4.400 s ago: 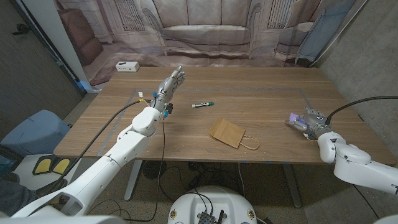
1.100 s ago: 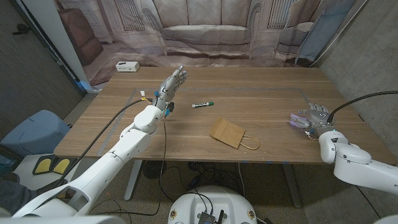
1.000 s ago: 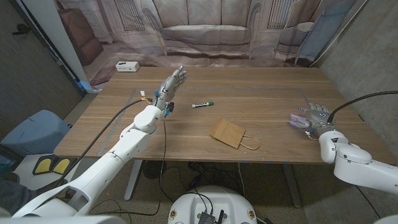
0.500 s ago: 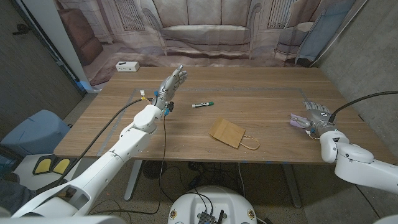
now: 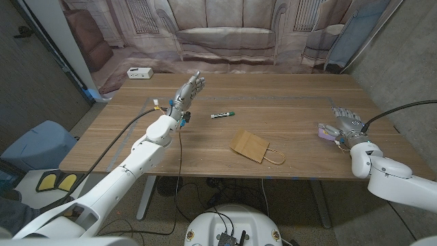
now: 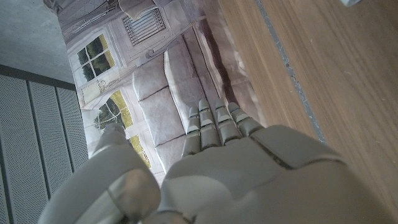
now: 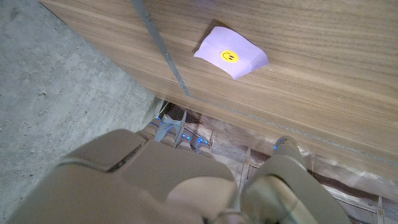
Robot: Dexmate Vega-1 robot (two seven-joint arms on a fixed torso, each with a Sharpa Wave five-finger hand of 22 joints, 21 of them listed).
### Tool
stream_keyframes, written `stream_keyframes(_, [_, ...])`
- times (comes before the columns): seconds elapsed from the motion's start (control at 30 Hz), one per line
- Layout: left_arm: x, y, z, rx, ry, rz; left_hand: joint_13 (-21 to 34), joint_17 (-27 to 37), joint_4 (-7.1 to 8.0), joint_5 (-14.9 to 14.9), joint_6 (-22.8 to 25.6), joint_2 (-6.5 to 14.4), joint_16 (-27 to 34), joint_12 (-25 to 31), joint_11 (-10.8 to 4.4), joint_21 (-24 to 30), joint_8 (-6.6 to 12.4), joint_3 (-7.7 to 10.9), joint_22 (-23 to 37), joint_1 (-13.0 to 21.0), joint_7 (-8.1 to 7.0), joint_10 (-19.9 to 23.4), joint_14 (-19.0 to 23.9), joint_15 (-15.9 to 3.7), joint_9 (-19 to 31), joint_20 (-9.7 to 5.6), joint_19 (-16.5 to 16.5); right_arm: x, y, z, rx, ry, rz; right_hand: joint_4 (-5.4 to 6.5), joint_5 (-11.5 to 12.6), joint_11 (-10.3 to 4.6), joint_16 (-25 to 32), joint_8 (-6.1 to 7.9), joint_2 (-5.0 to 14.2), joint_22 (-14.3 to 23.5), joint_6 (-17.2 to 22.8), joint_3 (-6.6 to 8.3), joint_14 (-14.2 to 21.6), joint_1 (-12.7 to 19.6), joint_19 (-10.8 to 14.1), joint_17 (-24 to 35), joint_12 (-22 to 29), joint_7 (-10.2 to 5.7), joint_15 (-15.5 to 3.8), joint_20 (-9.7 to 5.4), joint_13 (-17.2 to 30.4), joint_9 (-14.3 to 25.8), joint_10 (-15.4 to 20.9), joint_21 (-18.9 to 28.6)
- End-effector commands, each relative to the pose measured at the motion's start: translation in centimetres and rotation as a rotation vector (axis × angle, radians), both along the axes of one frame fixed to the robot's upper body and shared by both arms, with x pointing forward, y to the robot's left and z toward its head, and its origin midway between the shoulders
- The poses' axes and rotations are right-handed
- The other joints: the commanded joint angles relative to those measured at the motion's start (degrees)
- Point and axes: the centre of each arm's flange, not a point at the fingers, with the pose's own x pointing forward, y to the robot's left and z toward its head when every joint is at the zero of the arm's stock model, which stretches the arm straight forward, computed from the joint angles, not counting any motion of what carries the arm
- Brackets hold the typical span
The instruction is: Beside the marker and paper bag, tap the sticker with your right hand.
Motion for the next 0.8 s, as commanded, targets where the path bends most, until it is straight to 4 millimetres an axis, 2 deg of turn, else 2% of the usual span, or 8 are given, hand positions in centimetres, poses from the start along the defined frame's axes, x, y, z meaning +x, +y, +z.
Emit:
stream_keyframes(0.03, [-0.13, 0.41, 0.13, -0.007, -0.012, -0.001, 0.05, 0.29, -0.48, 0.02, 0.43, 0.21, -0.07, 0.23, 0.10, -0.12, 0.16, 0.16, 0.27, 0.02, -0.09, 0.25, 0.45, 0.07, 0.15, -0.15, 0.46, -0.22, 0.68, 0.75, 0.063, -0.087, 0.082, -0.22, 0.05, 0.30, 0.41, 0.20, -0.28, 0.12, 0.46, 0.00, -8.10, -0.14, -1.80, 0.06, 0.32, 0.20, -0.26, -2.08, 0.11, 0.16, -1.85, 0.69])
stream_keyframes(0.1, [-0.20, 0.46, -0.03, -0.011, -0.013, -0.003, 0.05, 0.29, -0.49, 0.02, 0.43, 0.21, -0.08, 0.21, 0.11, -0.12, 0.15, 0.16, 0.26, 0.02, -0.12, 0.22, 0.44, 0.11, 0.15, -0.16, 0.47, -0.22, 0.72, 0.88, 0.086, -0.102, 0.106, -0.29, 0.07, 0.39, 0.49, 0.17, -0.27, 0.08, 0.54, 0.04, -7.72, -0.05, -1.04, 0.02, 0.42, 0.21, -0.41, -2.75, 0.09, 0.15, -1.53, 0.86])
stream_keyframes(0.23, [-0.28, 0.69, -0.33, -0.022, -0.014, -0.003, 0.05, 0.29, -0.52, 0.02, 0.45, 0.23, -0.08, 0.25, 0.10, -0.13, 0.14, 0.17, 0.26, 0.01, -0.07, 0.33, 0.47, 0.08, 0.15, -0.12, 0.46, -0.22, 0.72, 0.98, 0.133, -0.143, 0.153, -0.66, 0.13, 0.33, 0.98, 0.26, -0.28, -0.06, 1.37, 0.24, -5.60, 0.44, 2.23, -0.13, 0.87, 0.51, -1.40, -3.74, 0.03, 0.07, 0.03, 1.57])
stream_keyframes(0.43, [-0.46, 1.02, -0.39, -0.024, -0.017, 0.001, 0.05, 0.29, -0.57, 0.02, 0.52, 0.26, -0.09, 0.22, 0.36, -0.14, 0.13, 0.18, 0.26, 0.00, -0.14, 0.31, 0.47, 0.09, 0.15, -0.14, 0.47, -0.28, 0.79, 1.20, 0.169, -0.213, 0.208, -1.23, 0.15, -0.26, 1.58, 0.17, -0.48, -0.19, 2.00, 0.45, -2.65, 1.19, 6.31, -0.37, 1.17, 0.47, -2.04, -4.23, -0.14, -0.04, 1.89, 2.30])
stream_keyframes(0.53, [-0.50, 1.07, -0.38, -0.023, -0.017, 0.000, 0.05, 0.29, -0.59, 0.01, 0.51, 0.27, -0.08, 0.22, 0.13, -0.13, 0.11, 0.19, 0.26, 0.00, -0.09, 0.33, 0.51, 0.12, 0.15, -0.13, 0.50, -0.30, 1.01, 1.43, 0.179, -0.234, 0.230, -1.70, 0.15, -0.49, 1.95, 0.01, -0.57, -0.27, 2.16, 0.68, -0.35, 1.89, 9.54, -0.55, 1.43, 1.12, -2.12, -4.35, -0.26, -0.10, 3.68, 2.80])
stream_keyframes(0.8, [-0.56, 1.08, -0.24, -0.018, -0.021, -0.006, 0.05, 0.29, -0.66, 0.01, 0.52, 0.30, -0.09, 0.17, 0.10, -0.14, 0.07, 0.20, 0.26, -0.02, -0.03, 0.29, 0.55, 0.13, 0.15, -0.22, 0.52, -0.15, 1.46, 1.66, 0.229, -0.263, 0.288, -2.20, 0.16, -0.20, 1.76, 0.12, -0.63, -0.37, 2.98, 0.98, 0.81, 2.81, 12.99, -0.70, 1.28, 3.38, -2.01, -5.13, -0.35, -0.14, 4.67, 3.20])
